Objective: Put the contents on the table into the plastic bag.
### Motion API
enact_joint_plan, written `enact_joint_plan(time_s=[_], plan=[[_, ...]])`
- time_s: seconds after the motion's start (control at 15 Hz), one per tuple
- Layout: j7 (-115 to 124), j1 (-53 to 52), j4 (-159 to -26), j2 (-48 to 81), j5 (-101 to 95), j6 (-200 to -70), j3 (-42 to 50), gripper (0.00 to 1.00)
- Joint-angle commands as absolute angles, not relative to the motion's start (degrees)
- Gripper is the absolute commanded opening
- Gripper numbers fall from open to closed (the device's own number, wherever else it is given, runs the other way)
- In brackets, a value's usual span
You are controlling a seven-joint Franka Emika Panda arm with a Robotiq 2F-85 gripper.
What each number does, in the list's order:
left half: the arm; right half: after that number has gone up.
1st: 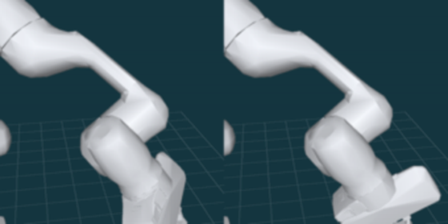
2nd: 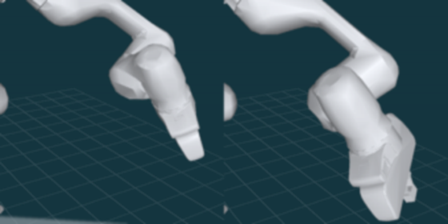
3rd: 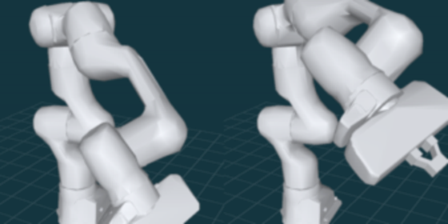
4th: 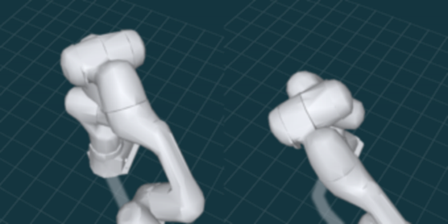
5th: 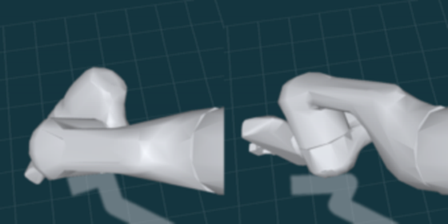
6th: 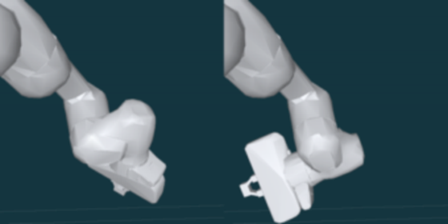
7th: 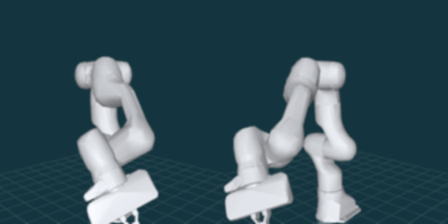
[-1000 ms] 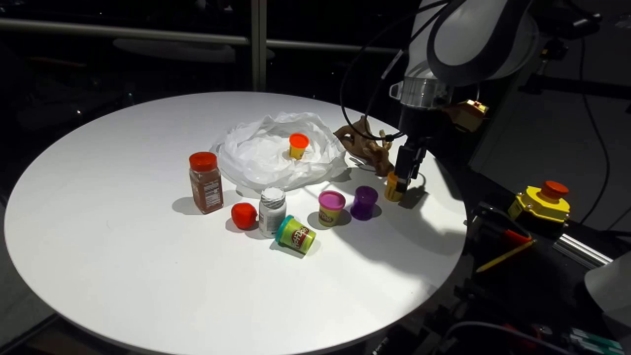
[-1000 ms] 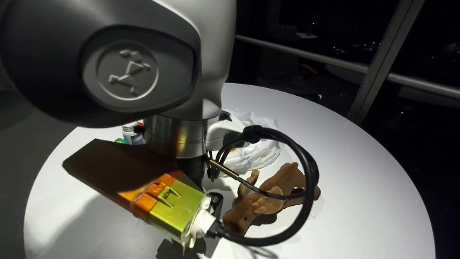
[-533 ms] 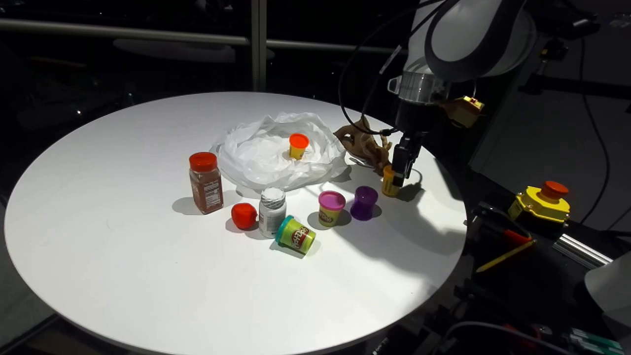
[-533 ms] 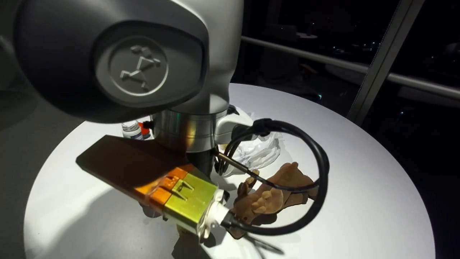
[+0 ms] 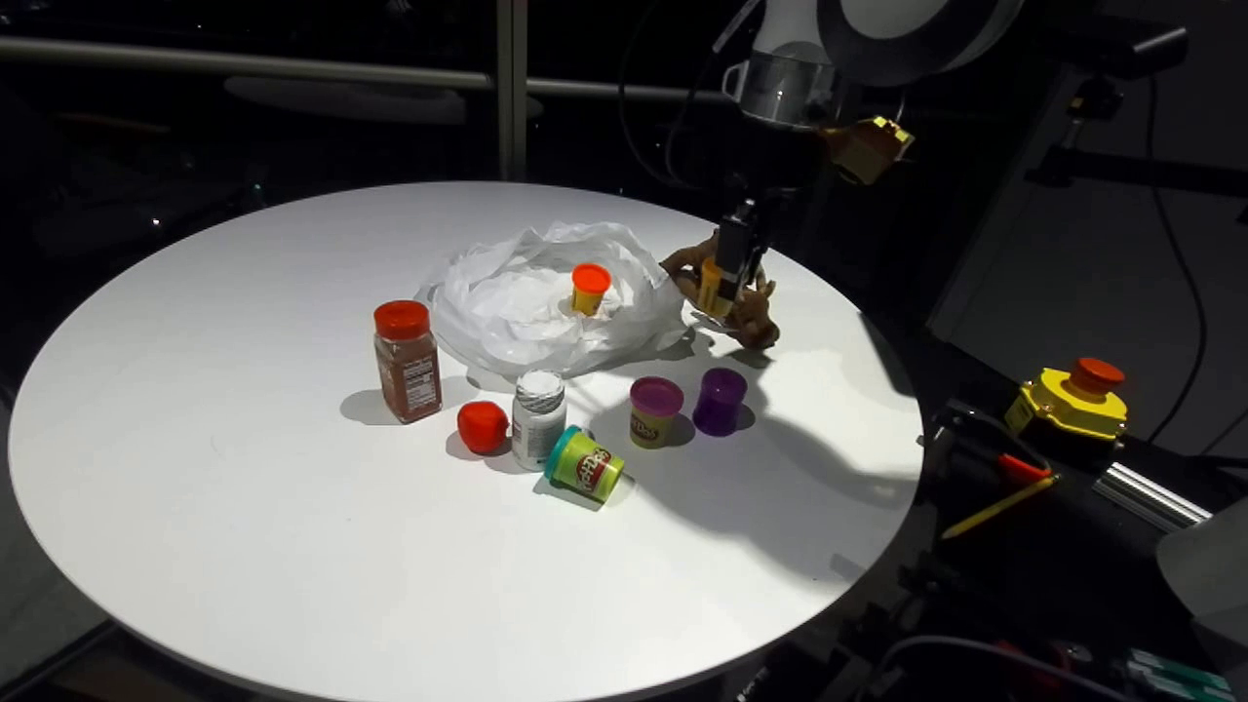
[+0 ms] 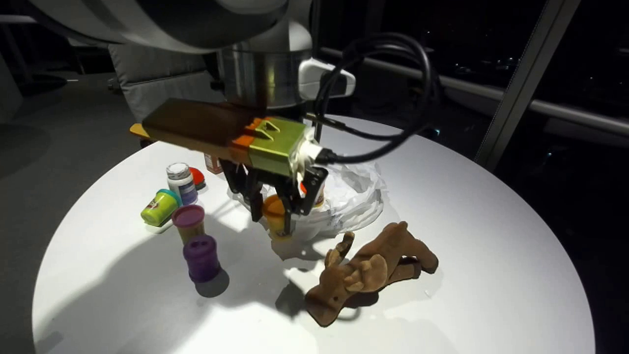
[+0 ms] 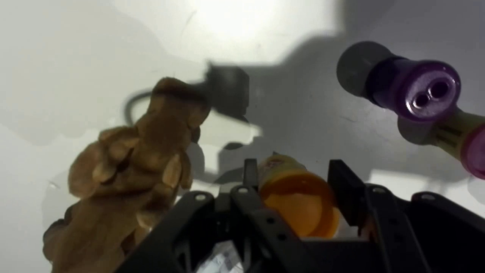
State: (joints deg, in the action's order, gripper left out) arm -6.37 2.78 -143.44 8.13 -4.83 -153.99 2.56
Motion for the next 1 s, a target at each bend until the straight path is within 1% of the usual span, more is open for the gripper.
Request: enact_joint_plan(time_s=[0.0,0.13,0.53,0.87,0.93], plan=[[0.83,-0.84,-135.47,12.43,-7.22,-151.82,1.32,0.25],[4.29,-2.78,-130.91,16.79,-8.08,-153.71,1.01,0.25],[13.03,-9.59,-116.31,31.78,-11.03,-159.25,3.85,0.25],[15.02,-14.13,-106.55,41.37,-10.98,-158.81,7.73,0.25],[15.03,-14.73,-105.54,41.96,-10.9,-158.6,8.27,0.75]])
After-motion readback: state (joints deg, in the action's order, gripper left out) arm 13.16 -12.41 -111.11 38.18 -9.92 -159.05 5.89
